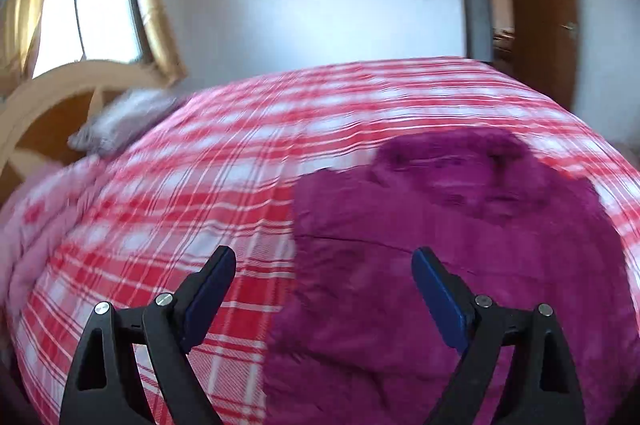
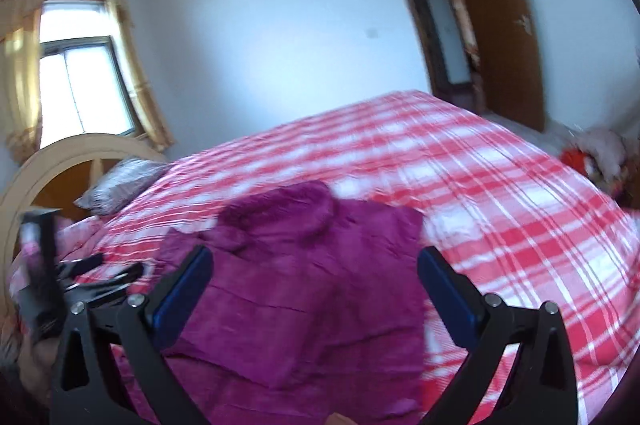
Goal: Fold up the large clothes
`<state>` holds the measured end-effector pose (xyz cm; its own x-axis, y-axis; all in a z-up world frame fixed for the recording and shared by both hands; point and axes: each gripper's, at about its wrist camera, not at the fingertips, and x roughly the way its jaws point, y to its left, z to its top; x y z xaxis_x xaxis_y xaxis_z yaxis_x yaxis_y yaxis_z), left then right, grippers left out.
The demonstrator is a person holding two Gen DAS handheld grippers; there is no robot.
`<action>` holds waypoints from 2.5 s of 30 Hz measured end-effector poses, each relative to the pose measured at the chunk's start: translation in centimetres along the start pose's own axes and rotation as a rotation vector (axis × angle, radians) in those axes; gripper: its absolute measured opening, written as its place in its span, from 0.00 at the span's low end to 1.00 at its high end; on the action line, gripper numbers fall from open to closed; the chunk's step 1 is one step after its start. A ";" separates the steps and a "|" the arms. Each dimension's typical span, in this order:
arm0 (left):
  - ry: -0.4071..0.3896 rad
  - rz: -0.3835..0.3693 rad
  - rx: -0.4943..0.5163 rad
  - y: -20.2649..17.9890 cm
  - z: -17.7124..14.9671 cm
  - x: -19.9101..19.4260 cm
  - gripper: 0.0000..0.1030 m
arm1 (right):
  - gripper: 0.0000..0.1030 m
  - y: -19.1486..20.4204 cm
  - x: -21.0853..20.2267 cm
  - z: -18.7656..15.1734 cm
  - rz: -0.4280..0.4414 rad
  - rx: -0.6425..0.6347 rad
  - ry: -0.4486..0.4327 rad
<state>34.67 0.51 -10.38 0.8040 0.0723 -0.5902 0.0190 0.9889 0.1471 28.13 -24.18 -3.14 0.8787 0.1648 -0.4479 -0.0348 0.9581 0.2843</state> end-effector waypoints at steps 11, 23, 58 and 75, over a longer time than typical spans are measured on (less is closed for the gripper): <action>0.216 0.154 -0.023 0.7 -2.3 11.0 0.88 | 0.85 4.5 12.8 -4.5 -0.038 -0.171 0.306; 0.239 0.096 -0.101 1.8 -4.1 12.0 0.94 | 0.85 1.7 15.5 -8.1 -0.082 -0.156 0.477; 0.302 -0.101 -0.216 -0.2 -5.0 12.1 0.97 | 0.57 4.6 18.4 -7.4 -0.020 -0.177 0.453; 0.297 -0.071 -0.194 -0.7 -5.1 11.8 0.99 | 0.57 4.7 18.7 -7.7 -0.041 -0.197 0.458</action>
<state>41.16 1.37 -21.48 0.5962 0.0086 -0.8028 -0.0671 0.9970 -0.0392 40.75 -14.79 -16.77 0.5836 0.1702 -0.7940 -0.1330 0.9846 0.1133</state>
